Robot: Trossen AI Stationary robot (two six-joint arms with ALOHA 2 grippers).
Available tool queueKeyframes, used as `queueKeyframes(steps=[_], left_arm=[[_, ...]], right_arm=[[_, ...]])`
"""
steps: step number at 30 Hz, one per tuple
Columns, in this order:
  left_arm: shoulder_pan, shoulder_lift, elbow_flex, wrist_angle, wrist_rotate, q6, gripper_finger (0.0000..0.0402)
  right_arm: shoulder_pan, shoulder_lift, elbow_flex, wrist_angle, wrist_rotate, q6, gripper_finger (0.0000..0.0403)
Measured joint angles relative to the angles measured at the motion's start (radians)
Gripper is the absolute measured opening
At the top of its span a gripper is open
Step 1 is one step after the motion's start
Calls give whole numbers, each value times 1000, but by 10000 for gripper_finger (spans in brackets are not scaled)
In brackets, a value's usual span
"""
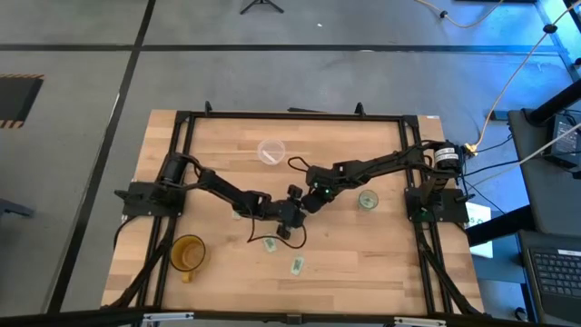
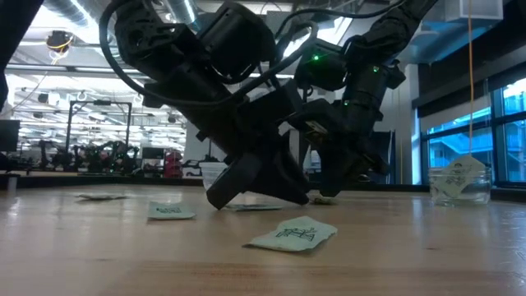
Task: Pick and place Stevia / Truvia into bins
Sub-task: Put the stevia packet into the transparent container
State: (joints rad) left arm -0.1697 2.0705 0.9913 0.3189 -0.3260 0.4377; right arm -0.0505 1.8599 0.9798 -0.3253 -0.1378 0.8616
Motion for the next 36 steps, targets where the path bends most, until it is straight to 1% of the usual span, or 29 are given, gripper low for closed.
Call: queueKeyframes(steps=[6, 14, 18, 23, 26, 28, 30, 36], left_arm=[[16, 2, -5, 20, 21, -9, 106], [24, 5, -8, 55, 24, -10, 106], [29, 13, -6, 47, 11, -62, 106], [31, 40, -4, 91, 23, -86, 106], [25, 42, -3, 101, 2, -103, 104], [25, 42, -3, 101, -2, -97, 96], [29, 43, -3, 101, 14, -95, 83], [34, 43, -2, 101, 23, -91, 22]], right_arm=[[0, 0, 0, 10, -11, 1, 1], [1, 1, -1, 36, -18, 6, 1], [1, 2, -1, 44, -26, 5, 1], [1, 3, -1, 67, -42, 6, 1], [1, 3, -1, 66, -43, 10, 1], [1, 3, -1, 66, -43, 10, 1], [1, 4, 0, 65, -43, 9, 1], [1, 4, 0, 64, -31, 0, 3]])
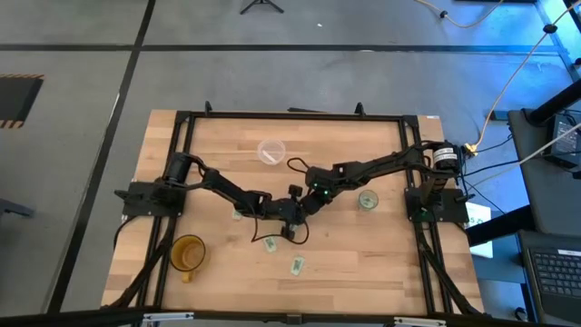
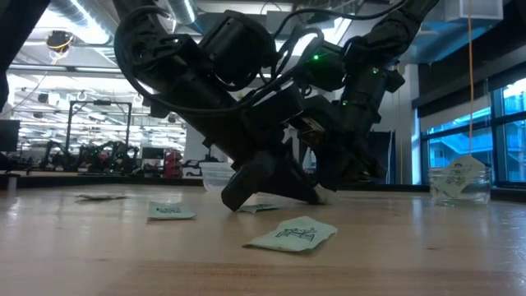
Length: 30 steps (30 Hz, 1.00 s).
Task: Pick and place Stevia / Truvia into bins
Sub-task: Put the stevia packet into the transparent container
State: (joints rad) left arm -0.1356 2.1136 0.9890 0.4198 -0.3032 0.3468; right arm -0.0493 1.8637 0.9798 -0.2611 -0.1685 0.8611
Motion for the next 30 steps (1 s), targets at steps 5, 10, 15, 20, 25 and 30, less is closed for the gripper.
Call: queueKeyframes(steps=[5, 10, 15, 20, 25, 30], left_arm=[[0, -3, 1, -6, -7, 4, 3], [-1, -4, 1, -10, -20, 4, 2], [-2, -15, 1, -25, -42, 6, 1], [21, -68, -6, -106, -98, 33, 1], [80, -164, -16, -231, -71, -8, 1], [151, -314, -9, -294, 39, -89, 2]], right_arm=[[1, 0, 0, 8, 22, -8, 21], [5, -36, -2, -5, 97, -32, 47], [-9, -128, -2, -95, 222, -70, 76], [-5, -234, -2, -141, 245, -152, 121], [-7, -337, -2, -176, 250, -232, 161], [-7, -423, -1, -175, 247, -339, 171]])
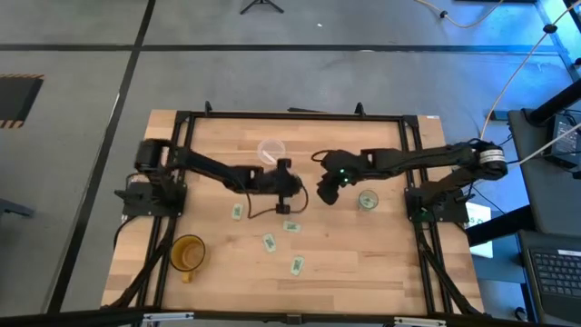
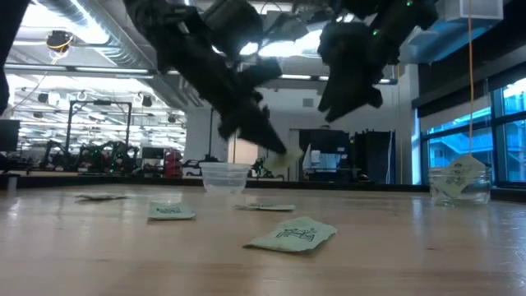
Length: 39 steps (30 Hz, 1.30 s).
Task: Pick and place Stevia / Truvia into bins
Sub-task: Put the stevia packet into the transparent container
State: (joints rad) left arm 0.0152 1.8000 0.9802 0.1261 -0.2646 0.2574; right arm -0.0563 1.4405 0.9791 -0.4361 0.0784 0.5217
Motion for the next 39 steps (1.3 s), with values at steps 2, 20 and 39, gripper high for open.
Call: queueKeyframes(steps=[2, 20, 39], left_arm=[[31, -55, -2, -14, 91, -50, 2], [118, -234, 3, 2, 465, -315, 2], [126, -235, 3, 6, 468, -306, 2]], right_arm=[[3, -29, 1, 5, 1, -74, 169], [16, -80, 2, 148, 2, -270, 168], [47, -80, 2, 125, -33, -274, 168]])
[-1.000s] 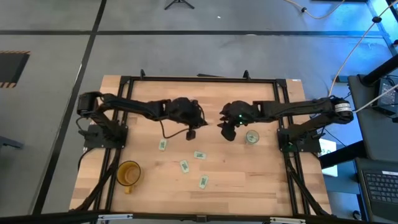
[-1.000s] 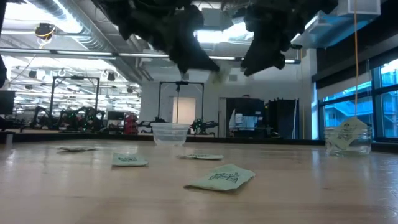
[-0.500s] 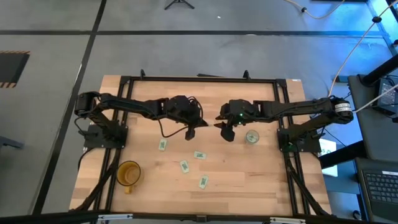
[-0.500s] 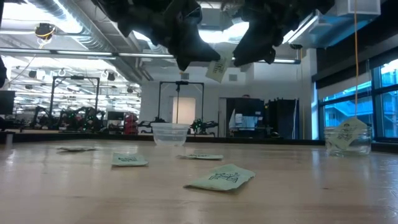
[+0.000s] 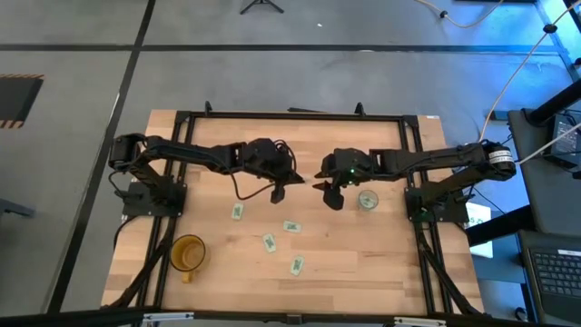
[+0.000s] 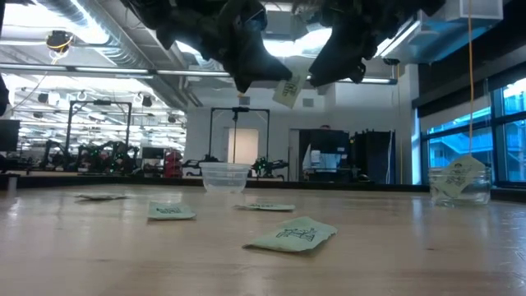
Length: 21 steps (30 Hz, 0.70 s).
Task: Pick and place Stevia / Truvia into bins
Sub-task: Put the stevia packet into the transparent container
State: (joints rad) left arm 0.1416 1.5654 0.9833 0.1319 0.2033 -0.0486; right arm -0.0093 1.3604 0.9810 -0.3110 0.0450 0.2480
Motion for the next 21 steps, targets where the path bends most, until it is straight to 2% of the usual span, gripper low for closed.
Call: queueKeyframes(steps=[4, 11, 14, 21], left_arm=[[-10, 0, 0, 17, 25, -1, 2], [-17, 0, 1, 34, 3, -10, 2], [-17, 0, 1, 34, 1, -17, 2], [-18, 0, 1, 34, 1, -17, 2]], right_arm=[[1, 0, 0, 51, -1, -23, 168], [3, 0, 0, 61, -23, -13, 155], [6, 0, 0, 61, -24, -5, 127], [7, 0, 0, 62, -23, 2, 32]])
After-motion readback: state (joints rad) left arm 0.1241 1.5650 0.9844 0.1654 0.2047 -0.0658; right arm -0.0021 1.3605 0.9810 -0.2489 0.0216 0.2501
